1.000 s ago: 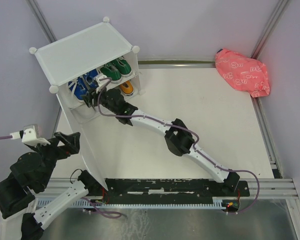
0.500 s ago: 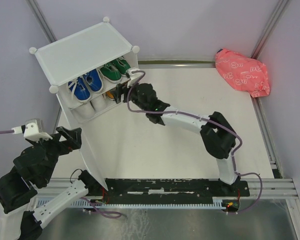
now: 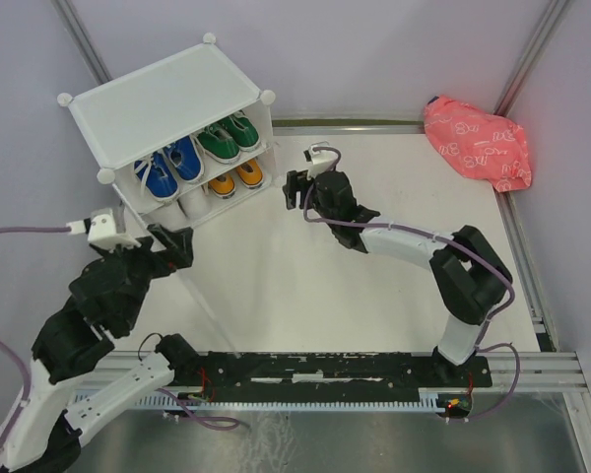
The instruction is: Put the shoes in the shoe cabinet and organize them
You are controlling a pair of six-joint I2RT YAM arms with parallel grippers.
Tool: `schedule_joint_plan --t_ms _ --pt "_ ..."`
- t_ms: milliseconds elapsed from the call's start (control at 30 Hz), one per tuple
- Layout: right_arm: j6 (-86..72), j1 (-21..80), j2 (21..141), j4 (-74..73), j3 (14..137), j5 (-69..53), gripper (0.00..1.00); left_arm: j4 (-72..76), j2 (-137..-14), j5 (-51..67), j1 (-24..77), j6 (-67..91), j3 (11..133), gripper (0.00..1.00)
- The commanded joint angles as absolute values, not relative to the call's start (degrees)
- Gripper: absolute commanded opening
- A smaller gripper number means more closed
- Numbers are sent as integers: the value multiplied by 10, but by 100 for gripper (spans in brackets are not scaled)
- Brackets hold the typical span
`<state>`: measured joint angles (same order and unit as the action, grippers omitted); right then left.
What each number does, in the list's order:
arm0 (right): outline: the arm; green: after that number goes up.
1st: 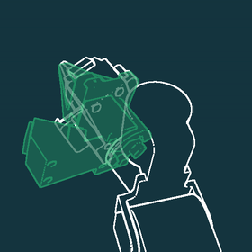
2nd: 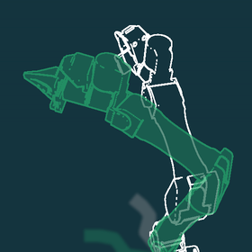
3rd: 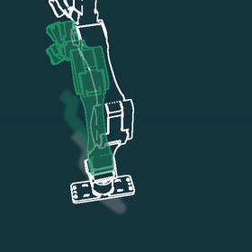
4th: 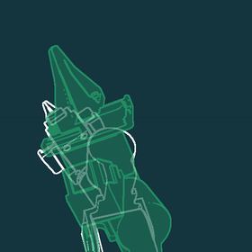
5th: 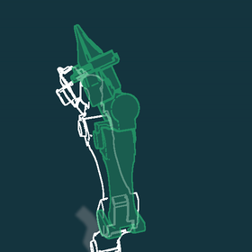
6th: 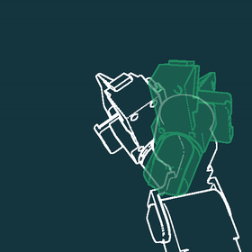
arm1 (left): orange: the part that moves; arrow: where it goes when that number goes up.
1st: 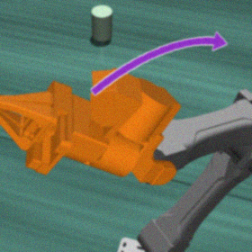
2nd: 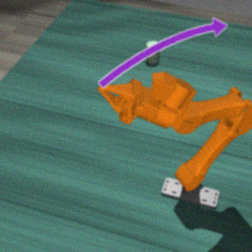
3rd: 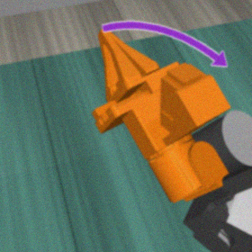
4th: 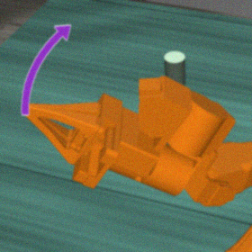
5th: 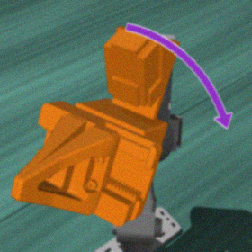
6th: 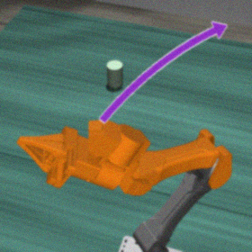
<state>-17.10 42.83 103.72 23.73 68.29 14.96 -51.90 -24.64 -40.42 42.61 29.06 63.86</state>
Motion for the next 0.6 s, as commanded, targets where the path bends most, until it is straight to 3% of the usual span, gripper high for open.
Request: schedule_joint_plan --t_ms 0,133,300,433,567 --pt "-172 405 947 224 655 186 80 -260 -346 -291 429 217 613 99" --pt "-194 382 897 179 615 221 81 -150 -493 -201 429 152 674 99" --pt "-205 364 842 101 579 307 81 -118 -596 -209 428 110 732 99" --pt "-208 354 808 34 568 374 81 -139 -576 -155 428 127 709 100" --pt "-225 338 794 -7 574 343 82 -160 -522 -124 428 143 636 98"
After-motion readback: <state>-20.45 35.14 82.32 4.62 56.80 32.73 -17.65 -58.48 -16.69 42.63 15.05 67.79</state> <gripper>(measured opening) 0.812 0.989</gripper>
